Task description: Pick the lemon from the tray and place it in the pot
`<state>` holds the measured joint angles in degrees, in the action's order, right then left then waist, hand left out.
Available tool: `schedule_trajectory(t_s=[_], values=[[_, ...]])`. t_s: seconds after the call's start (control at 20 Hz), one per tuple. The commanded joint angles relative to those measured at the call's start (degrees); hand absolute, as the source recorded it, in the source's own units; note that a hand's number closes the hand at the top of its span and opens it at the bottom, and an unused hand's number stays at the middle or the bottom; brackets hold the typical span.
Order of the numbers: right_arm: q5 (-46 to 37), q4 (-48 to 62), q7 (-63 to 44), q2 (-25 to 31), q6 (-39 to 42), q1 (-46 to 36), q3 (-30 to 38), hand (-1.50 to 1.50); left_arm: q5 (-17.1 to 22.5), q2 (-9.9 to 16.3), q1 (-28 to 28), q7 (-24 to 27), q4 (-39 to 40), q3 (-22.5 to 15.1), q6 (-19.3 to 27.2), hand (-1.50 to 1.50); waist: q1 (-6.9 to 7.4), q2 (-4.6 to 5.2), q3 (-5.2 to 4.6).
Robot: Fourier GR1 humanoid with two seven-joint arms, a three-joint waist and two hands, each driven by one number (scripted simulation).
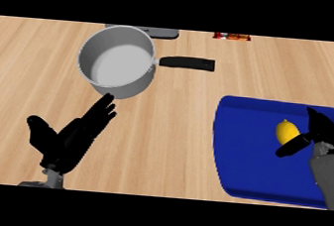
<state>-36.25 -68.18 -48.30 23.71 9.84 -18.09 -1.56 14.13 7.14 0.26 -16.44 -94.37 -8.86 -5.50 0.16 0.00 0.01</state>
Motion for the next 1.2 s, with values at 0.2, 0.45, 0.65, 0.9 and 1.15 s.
schedule_trajectory(t_s=[0.2,0.45,0.65,0.9,1.15], values=[[-0.2,3.7,5.7,-1.4,0.9,-1.4,3.5,1.5,-0.5,-0.4,-3.2,-1.6,2.7,2.7,-1.7,0.0,-0.11,0.0,-0.01],[-1.0,5.9,14.6,-2.8,-2.3,0.2,2.9,1.5,-0.4,-0.7,-0.1,-5.3,-4.0,1.8,-0.7,0.0,0.05,-0.01,0.01],[-3.4,7.1,15.9,-2.0,-2.1,-2.3,2.8,1.5,0.5,0.3,-0.6,-3.9,-2.2,3.4,-3.7,0.0,0.08,0.0,0.0],[-8.2,-4.5,11.7,-14.0,-0.1,-0.2,-12.4,1.5,-1.1,-1.0,0.4,-0.8,0.0,2.1,-2.7,0.0,0.03,-0.34,-0.1],[-14.1,-11.2,6.6,-22.3,0.5,3.4,-24.7,1.5,-0.7,-0.7,-0.1,-3.7,-2.9,2.1,-2.2,0.0,-0.16,-0.38,-0.04]])
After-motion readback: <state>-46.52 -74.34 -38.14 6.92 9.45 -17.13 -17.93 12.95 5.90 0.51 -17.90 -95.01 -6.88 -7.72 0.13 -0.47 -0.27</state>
